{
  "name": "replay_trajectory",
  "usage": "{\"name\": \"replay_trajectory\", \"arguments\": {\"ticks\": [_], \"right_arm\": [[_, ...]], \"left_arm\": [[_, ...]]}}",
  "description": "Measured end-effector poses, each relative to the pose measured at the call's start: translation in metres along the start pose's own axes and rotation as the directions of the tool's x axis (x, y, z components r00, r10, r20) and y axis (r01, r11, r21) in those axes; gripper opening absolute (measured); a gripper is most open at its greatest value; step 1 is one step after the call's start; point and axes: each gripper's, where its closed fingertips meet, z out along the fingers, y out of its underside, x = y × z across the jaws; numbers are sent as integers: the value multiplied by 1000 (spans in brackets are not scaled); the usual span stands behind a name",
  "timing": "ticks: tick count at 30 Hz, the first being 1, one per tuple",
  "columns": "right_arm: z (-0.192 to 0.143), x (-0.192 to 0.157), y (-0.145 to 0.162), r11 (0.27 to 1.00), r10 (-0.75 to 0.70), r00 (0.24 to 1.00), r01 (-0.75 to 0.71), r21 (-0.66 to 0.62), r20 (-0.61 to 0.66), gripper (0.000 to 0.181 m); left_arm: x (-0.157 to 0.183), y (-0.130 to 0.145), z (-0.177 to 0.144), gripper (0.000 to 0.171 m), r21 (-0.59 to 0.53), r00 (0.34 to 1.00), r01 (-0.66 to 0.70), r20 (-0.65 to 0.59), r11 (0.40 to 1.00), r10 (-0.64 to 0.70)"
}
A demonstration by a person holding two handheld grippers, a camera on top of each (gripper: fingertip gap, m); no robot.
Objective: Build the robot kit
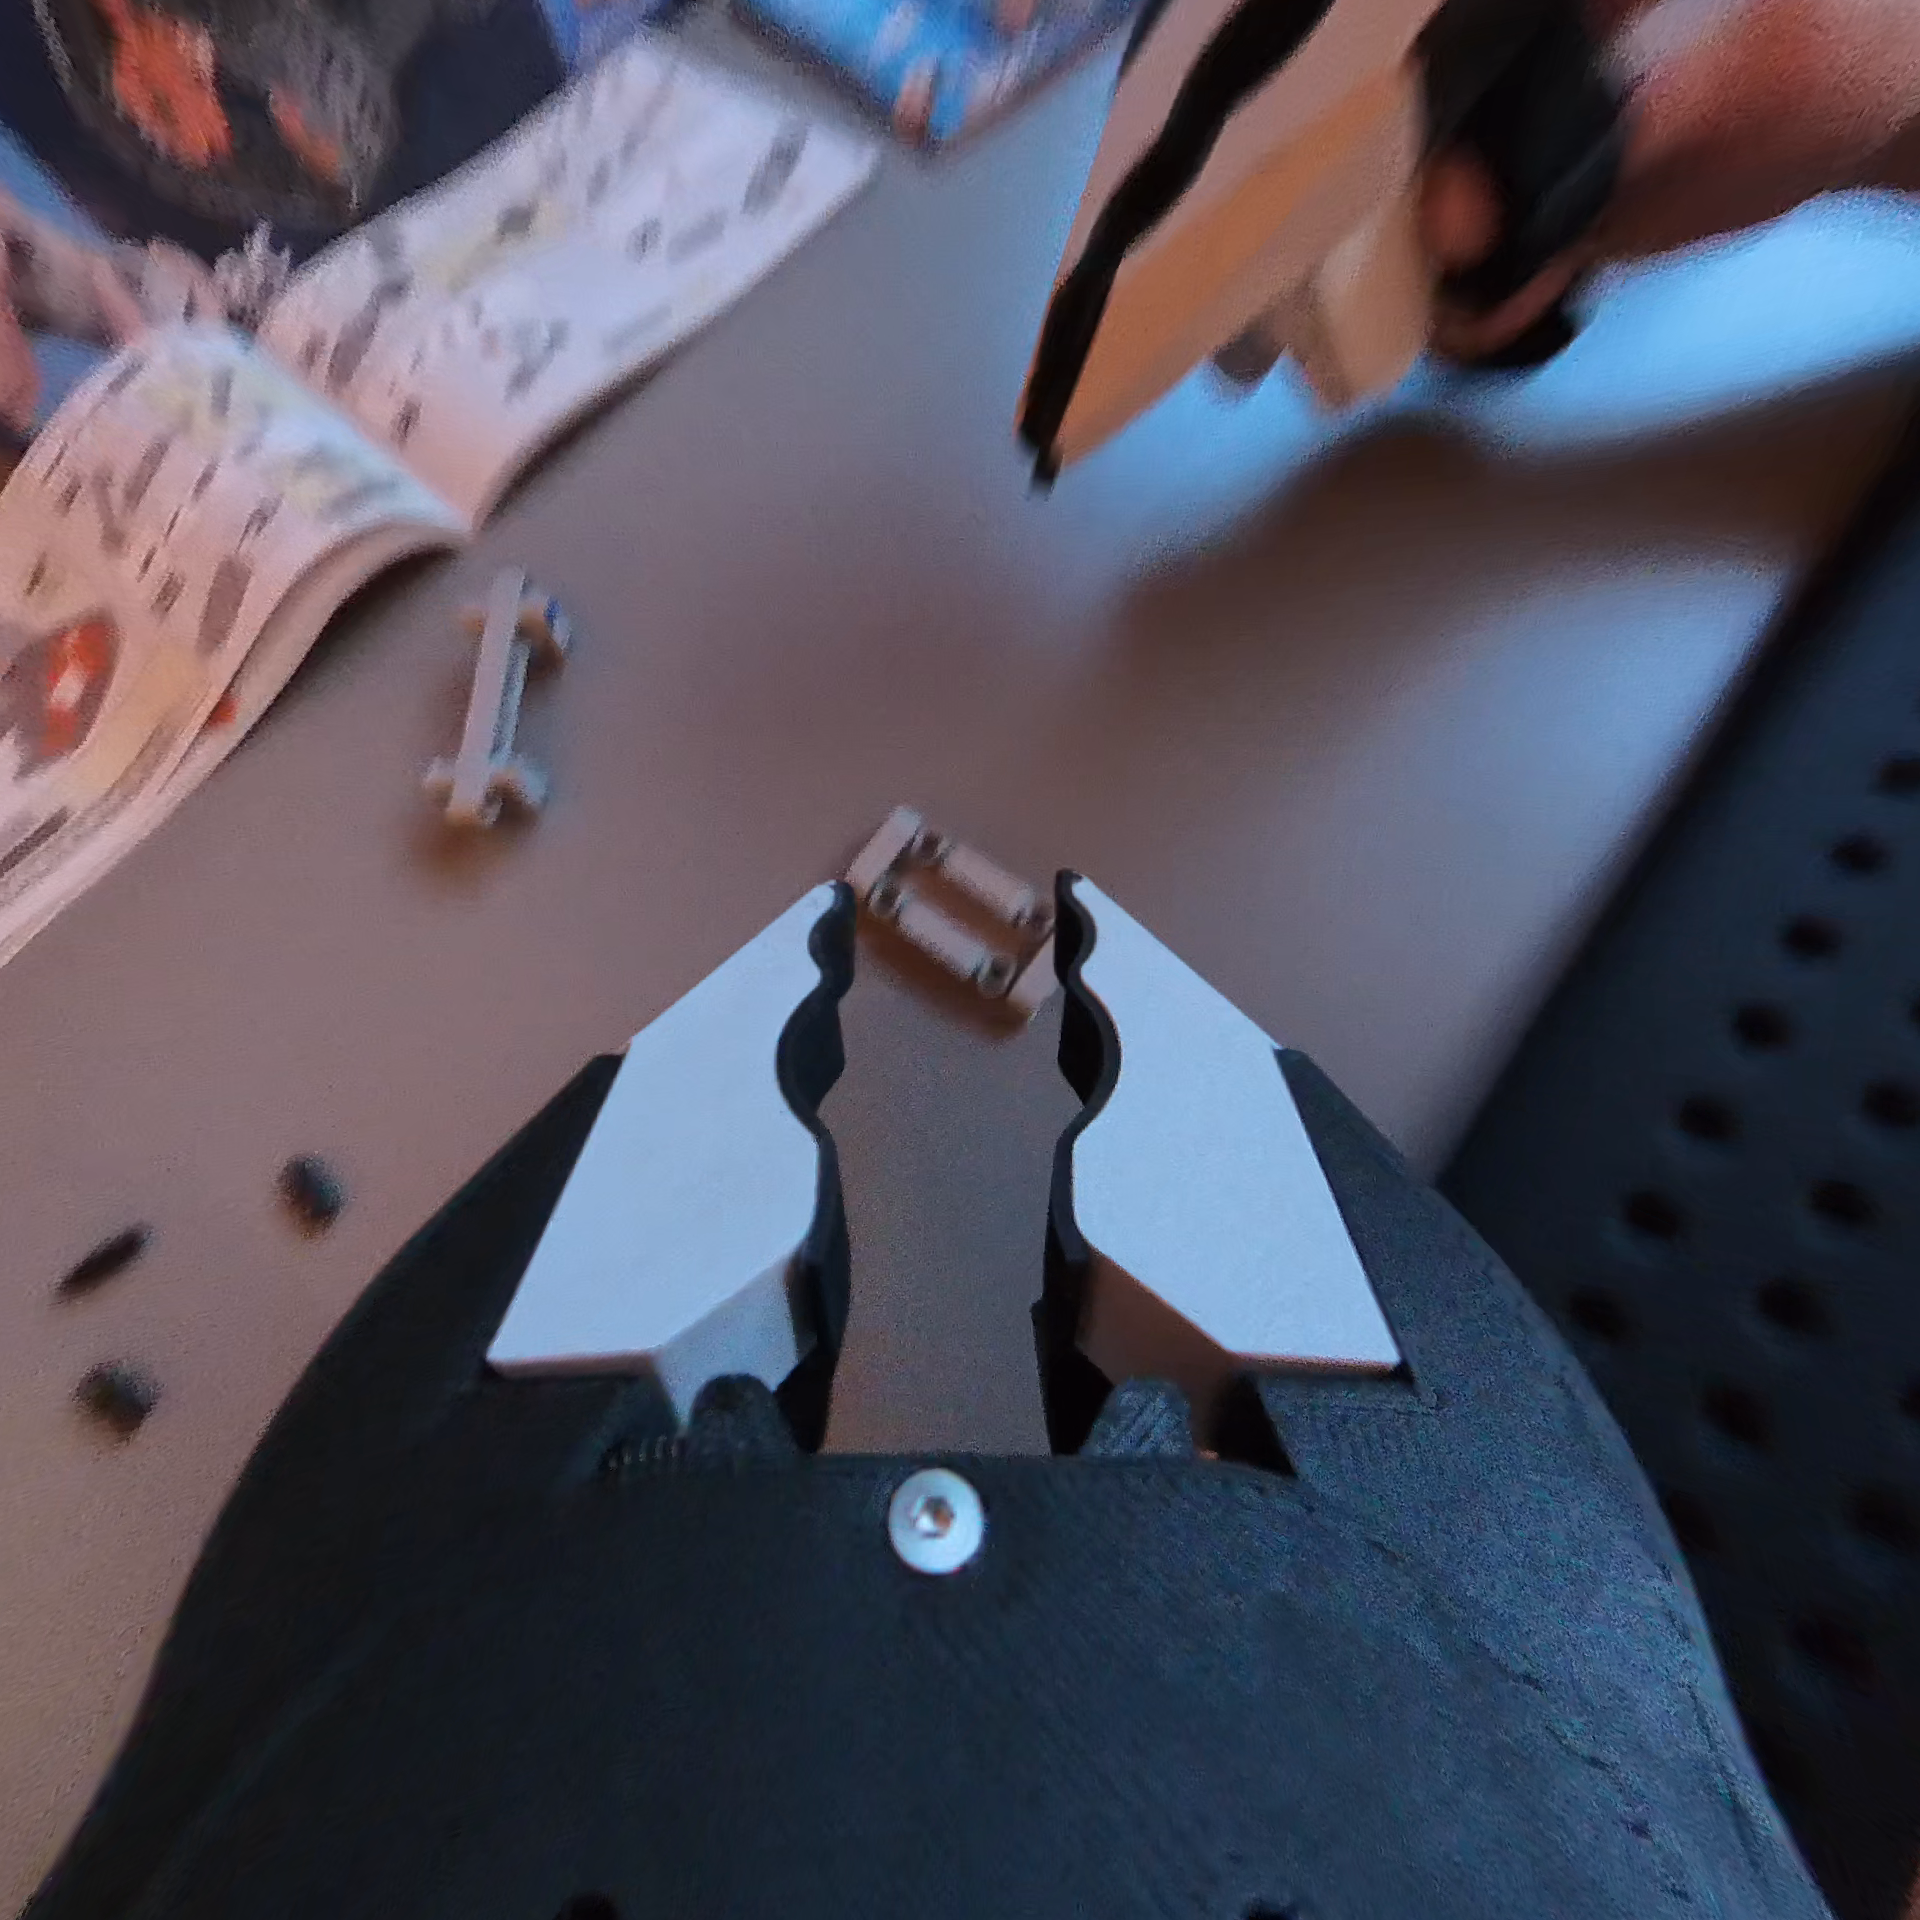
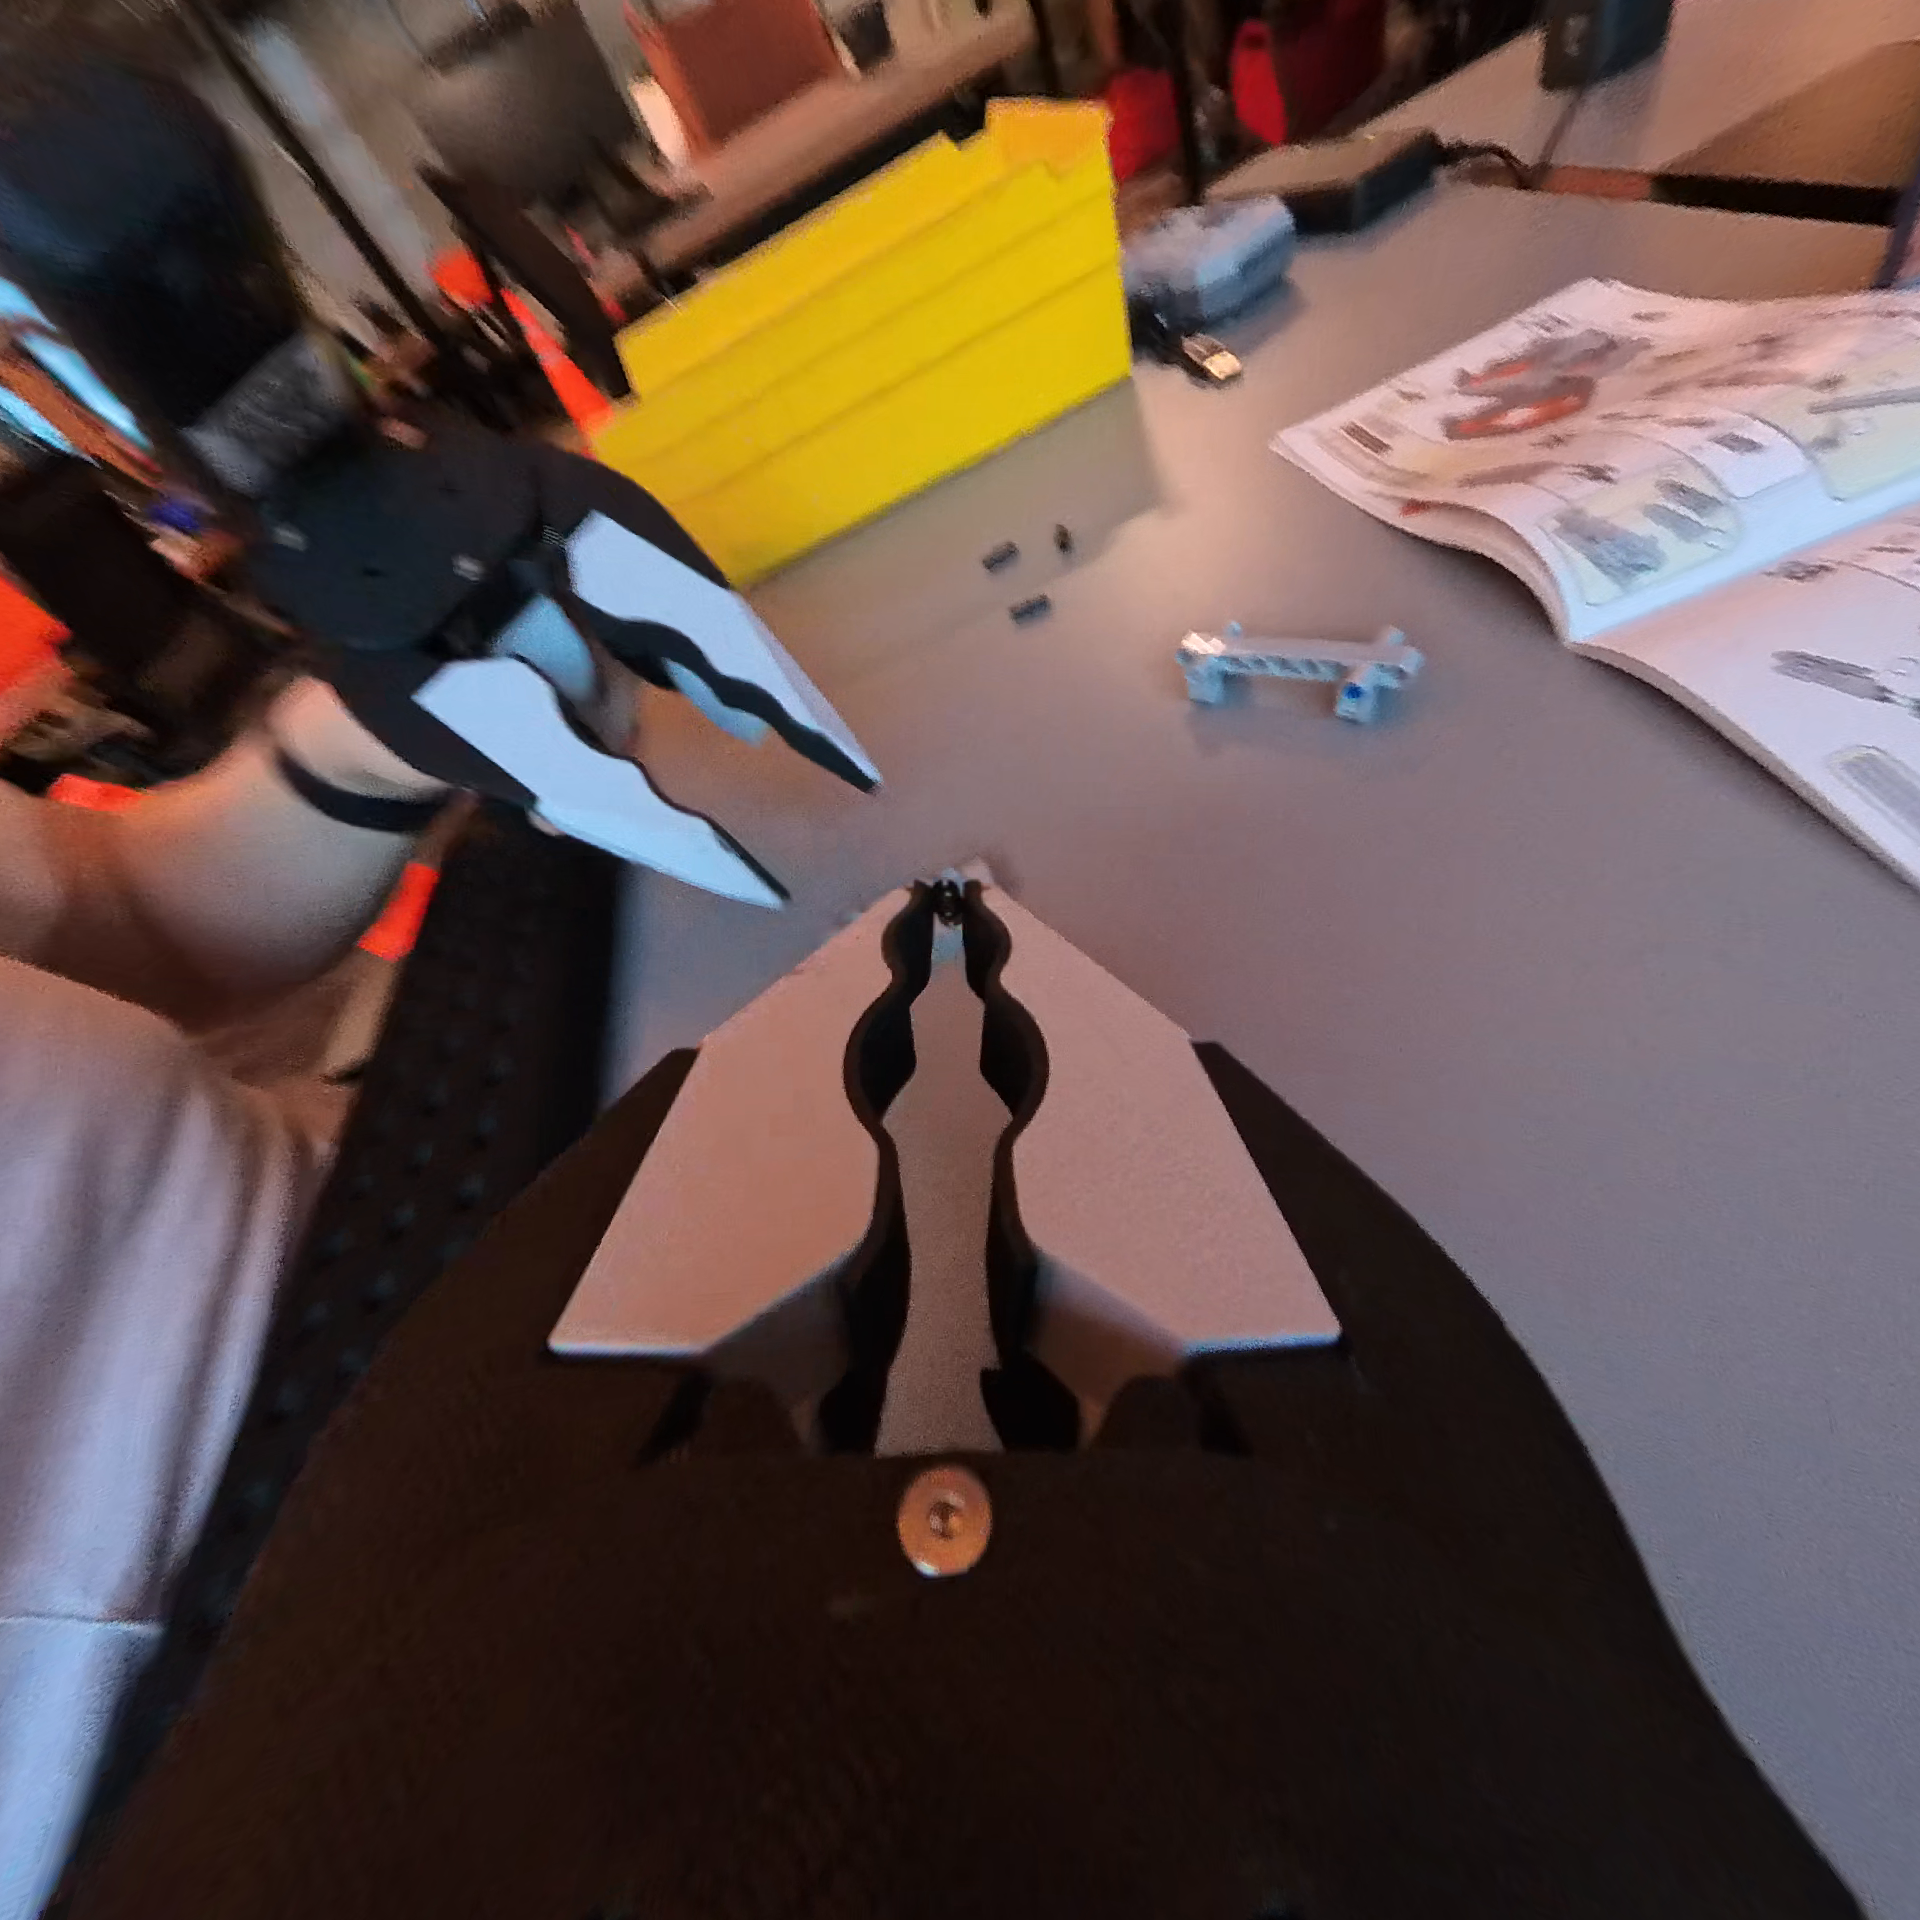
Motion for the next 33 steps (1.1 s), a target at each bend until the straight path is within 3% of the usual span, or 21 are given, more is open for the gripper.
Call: {"name": "replay_trajectory", "arguments": {"ticks": [3, 7, 13, 17, 22, 23, 24, 26, 27, 30, 33], "right_arm": [[-4, -24, -25, 983, 108, 979, -131, 127, 176, 5], [-8, -39, -41, 924, 267, 905, -338, 178, 332, 5], [-11, -55, -52, 865, 357, 799, -478, 153, 483, 4], [-7, -57, -46, 872, 364, 796, -473, 123, 483, 4], [-7, -62, -41, 880, 370, 776, -469, 74, 510, 5], [-9, -65, -41, 898, 338, 790, -433, 76, 512, 10], [-11, -65, -42, 924, 277, 827, -368, 100, 489, 26], [-21, -68, -44, 978, -9, 921, -73, 193, 390, 41], [-26, -67, -42, 969, -181, 935, 115, 221, 304, 47], [-33, -68, -32, 878, -471, 869, 448, 167, 152, 43], [-28, -80, -15, 725, -688, 720, 679, 119, 88, 29]], "left_arm": [[15, -52, -8, 35, 269, 985, 62, -170, 961, -16], [23, -90, -22, 27, 425, 989, -113, -38, 898, 143], [16, -99, -23, 15, 424, 959, -276, 173, 862, 222], [25, -100, -25, 3, 448, 946, -325, 175, 833, 274], [29, -96, -27, 2, 449, 932, -363, 182, 816, 314], [31, -95, -28, 2, 451, 928, -372, 178, 811, 327], [33, -94, -30, 2, 459, 930, -366, 156, 809, 332], [40, -90, -33, 2, 492, 953, -278, 34, 825, 301], [47, -86, -33, 2, 500, 958, -204, -75, 842, 277], [58, -76, -37, 2, 467, 905, 59, -398, 882, 150], [63, -71, -40, 2, 360, 778, 268, -628, 894, 20]]}}
